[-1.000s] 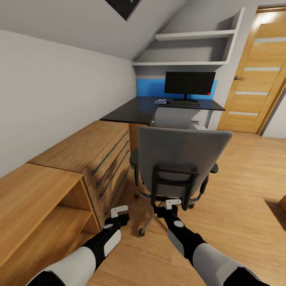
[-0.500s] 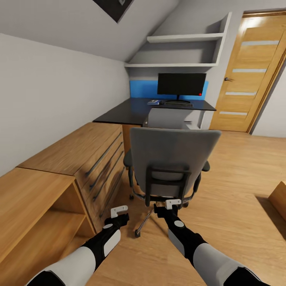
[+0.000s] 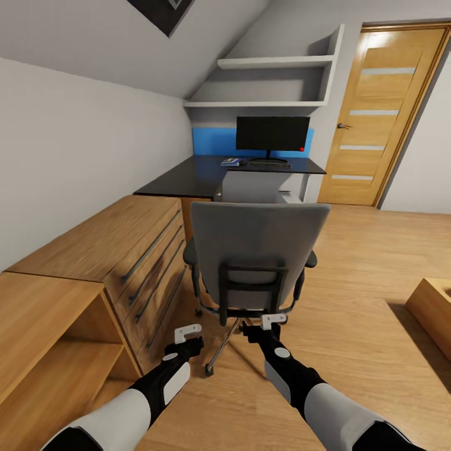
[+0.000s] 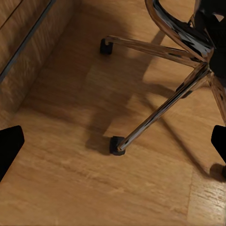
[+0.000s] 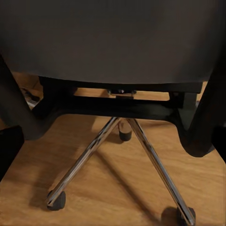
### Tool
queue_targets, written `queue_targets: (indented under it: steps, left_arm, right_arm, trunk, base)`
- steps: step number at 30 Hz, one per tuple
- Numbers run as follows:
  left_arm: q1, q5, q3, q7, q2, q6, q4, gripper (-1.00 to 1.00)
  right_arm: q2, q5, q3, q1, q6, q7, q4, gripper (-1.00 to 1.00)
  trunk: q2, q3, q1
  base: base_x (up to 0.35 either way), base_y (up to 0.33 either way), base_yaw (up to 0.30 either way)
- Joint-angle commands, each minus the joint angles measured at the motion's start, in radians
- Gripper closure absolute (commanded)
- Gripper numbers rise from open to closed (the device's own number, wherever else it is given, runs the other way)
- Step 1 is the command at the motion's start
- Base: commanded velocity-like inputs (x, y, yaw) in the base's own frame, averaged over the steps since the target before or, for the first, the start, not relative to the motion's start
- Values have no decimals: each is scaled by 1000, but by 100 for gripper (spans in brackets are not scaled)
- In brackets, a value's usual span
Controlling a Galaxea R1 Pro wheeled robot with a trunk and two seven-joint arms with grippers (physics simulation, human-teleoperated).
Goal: In the bedroom, organize the workspace by keeping the computer under the desk, ensuring the monitor is on the desk, placing the keyboard on the desk next to the monitor, placing the mouse on the desk next to the keyboard, moving the folder from the swivel chair onto the desk next to the mouse, stacking the notebook on top of the folder with the pen on top of the notebook, and positioning the swivel chair next to the desk.
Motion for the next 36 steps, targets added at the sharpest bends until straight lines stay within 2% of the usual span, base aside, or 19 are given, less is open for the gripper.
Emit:
queue_targets:
  steps: [1,4,13,18,22,25,29,32,36]
  left_arm:
    - [-1,10,-8,6,0,-4,0,-100]
    - [-1,10,-8,8,0,-4,0,-100]
    - [-1,10,-7,12,0,-4,-1,-100]
    - [-1,14,-3,14,2,-4,-1,-100]
    - [-1,46,11,13,2,-4,-1,-100]
    - [-1,81,20,10,2,-4,-1,-100]
    - [-1,95,22,8,1,-4,-1,-100]
    - [-1,98,22,9,1,-4,-1,-100]
    - [-1,95,20,9,0,-4,-1,-100]
  right_arm:
    - [-1,-9,8,-1,-4,-6,1,-100]
    - [-3,-9,7,-1,-14,-6,1,-100]
    - [-7,-13,3,-1,-128,-8,28,-100]
    - [-8,-14,2,-1,-138,-9,36,-100]
    - [-8,-22,-7,-1,-138,-36,40,-100]
    - [-8,-45,-20,-1,-138,-81,41,-100]
    - [-13,-67,-27,-1,-138,-101,42,-100]
    - [-26,-76,-33,-1,-138,-108,42,-100]
    - [-41,-81,-66,-1,-136,-111,42,-100]
  trunk:
    - [0,-1,0]
    - [0,-1,0]
    - [0,-1,0]
    - [0,-1,0]
    - [0,-1,0]
    - [0,-1,0]
    - [0,-1,0]
    - [0,-1,0]
    - [0,-1,0]
  base:
    - [0,0,-3]
    - [0,0,-1]
    - [0,0,0]
    - [0,0,0]
    - [0,0,0]
    - [0,0,0]
    - [0,0,0]
    - [0,0,0]
    - [0,0,0]
